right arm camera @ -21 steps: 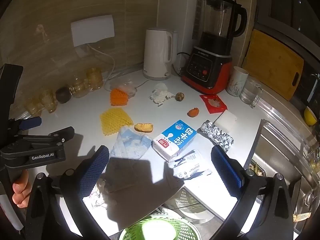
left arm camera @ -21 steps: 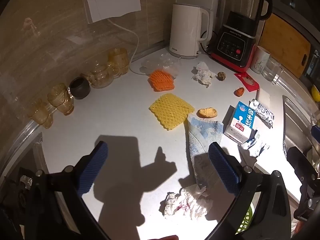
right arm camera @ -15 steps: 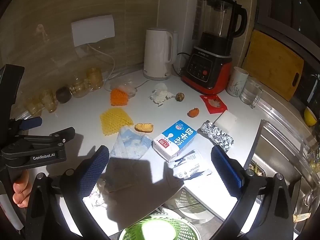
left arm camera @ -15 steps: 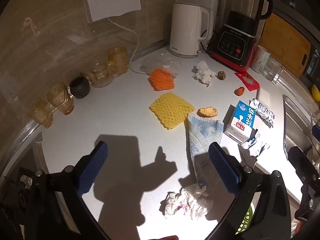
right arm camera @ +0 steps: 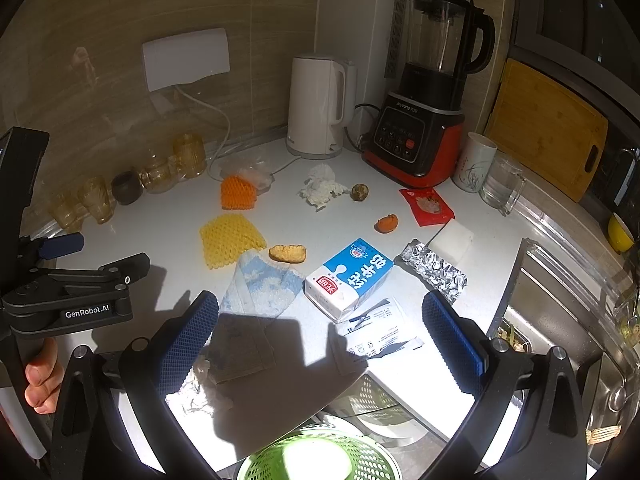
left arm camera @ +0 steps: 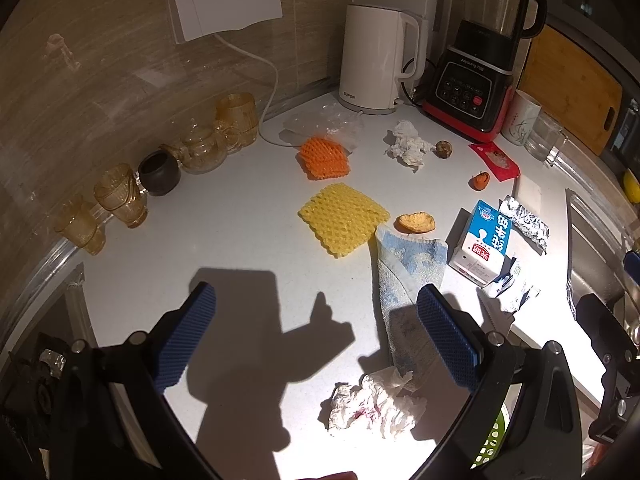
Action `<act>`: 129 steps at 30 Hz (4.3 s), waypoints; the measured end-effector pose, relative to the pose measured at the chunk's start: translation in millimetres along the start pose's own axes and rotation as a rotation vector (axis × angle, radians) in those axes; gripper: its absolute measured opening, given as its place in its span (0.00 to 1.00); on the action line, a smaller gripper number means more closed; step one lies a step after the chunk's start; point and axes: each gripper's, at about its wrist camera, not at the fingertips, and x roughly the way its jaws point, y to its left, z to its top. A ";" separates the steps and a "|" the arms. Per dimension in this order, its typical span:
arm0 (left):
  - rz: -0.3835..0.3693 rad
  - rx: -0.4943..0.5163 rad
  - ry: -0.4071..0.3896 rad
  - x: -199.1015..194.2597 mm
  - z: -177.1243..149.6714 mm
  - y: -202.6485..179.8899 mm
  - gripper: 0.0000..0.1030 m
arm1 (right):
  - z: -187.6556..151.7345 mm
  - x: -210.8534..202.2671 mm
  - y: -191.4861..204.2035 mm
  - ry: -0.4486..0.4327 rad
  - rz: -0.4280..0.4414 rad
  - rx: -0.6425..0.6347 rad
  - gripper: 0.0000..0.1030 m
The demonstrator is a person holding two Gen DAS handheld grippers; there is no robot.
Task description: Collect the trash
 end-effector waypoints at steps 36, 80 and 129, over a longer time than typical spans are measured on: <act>0.003 0.002 0.000 1.4 -1.5 -1.3 0.94 | -1.8 1.4 -3.0 0.008 -0.005 -0.003 0.98; -0.145 0.233 0.068 32.1 -85.9 -0.2 0.94 | -47.1 17.4 -37.3 0.094 0.082 0.142 0.98; -0.358 0.311 0.084 -32.5 -132.5 -12.7 0.28 | -107.8 52.6 -0.5 0.260 0.314 0.130 0.13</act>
